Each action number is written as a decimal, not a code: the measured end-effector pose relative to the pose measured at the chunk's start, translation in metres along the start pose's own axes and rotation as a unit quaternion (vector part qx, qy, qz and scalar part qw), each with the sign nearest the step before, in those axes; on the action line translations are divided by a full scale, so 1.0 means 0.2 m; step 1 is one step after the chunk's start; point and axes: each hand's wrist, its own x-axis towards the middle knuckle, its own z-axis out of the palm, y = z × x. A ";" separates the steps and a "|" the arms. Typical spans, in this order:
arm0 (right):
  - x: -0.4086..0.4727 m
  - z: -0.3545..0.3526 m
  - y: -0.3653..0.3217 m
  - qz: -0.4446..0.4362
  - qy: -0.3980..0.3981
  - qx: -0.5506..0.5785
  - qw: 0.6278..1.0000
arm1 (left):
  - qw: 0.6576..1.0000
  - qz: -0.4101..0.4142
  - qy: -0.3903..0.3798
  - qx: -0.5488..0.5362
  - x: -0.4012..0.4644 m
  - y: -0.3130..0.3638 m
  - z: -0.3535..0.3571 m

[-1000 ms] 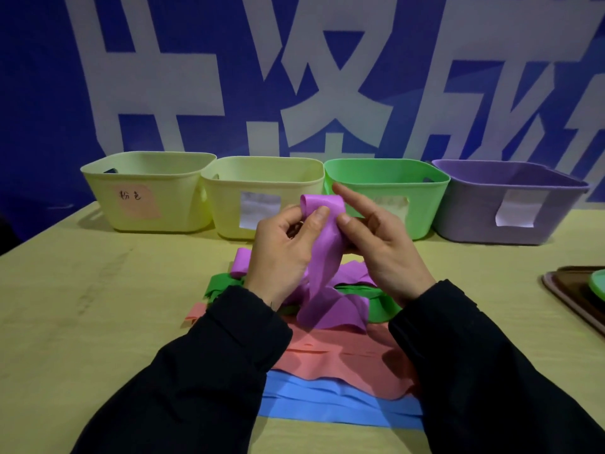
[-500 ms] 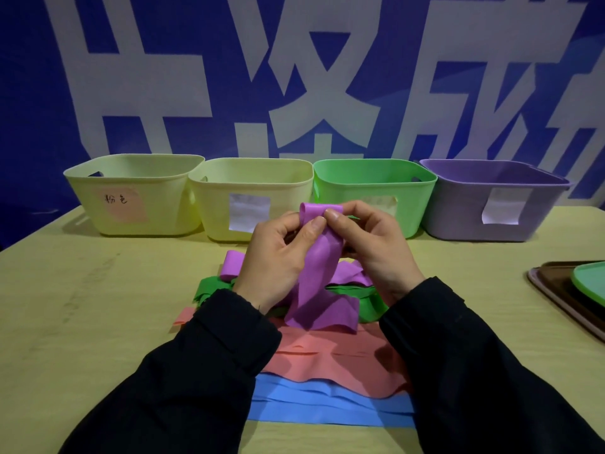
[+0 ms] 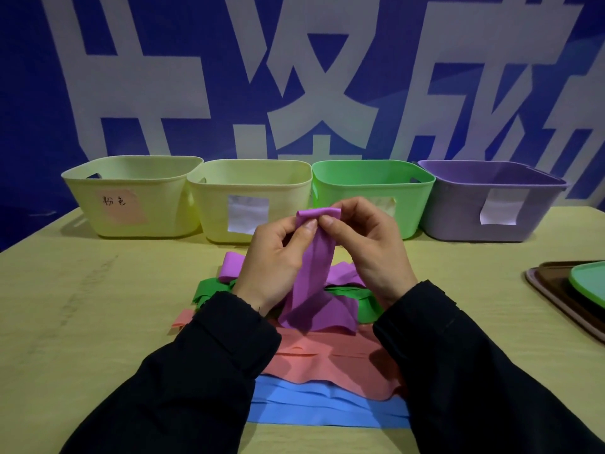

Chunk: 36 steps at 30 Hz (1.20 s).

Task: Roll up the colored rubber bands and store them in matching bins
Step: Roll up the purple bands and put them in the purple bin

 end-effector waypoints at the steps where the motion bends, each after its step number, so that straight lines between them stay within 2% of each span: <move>1: 0.00 0.00 0.00 0.007 0.001 0.008 1.000 | 1.000 -0.002 0.001 -0.003 0.00 0.00 0.00; 5: 0.00 -0.01 0.00 0.050 -0.004 0.046 0.998 | 1.000 -0.003 -0.010 -0.005 0.00 0.00 0.00; 8: 0.00 -0.01 -0.01 0.047 -0.006 0.050 0.998 | 1.000 -0.013 -0.016 -0.003 0.00 0.01 0.00; 15: -0.01 -0.01 -0.03 0.070 -0.038 0.004 0.997 | 0.995 0.031 0.032 0.089 0.00 -0.03 0.02; 21: -0.01 -0.01 -0.02 0.044 -0.046 0.020 0.998 | 0.998 0.019 0.032 -0.051 0.00 0.00 0.01; 26: -0.02 0.00 -0.04 0.012 -0.045 0.038 0.998 | 0.989 -0.030 0.045 -0.141 0.00 0.02 0.02; 30: -0.02 -0.01 -0.05 0.014 -0.044 0.027 0.999 | 0.989 -0.045 0.051 -0.130 0.00 0.02 0.02; 36: -0.02 0.00 -0.01 0.005 -0.003 -0.006 1.000 | 0.998 -0.005 0.039 -0.053 0.00 0.02 0.01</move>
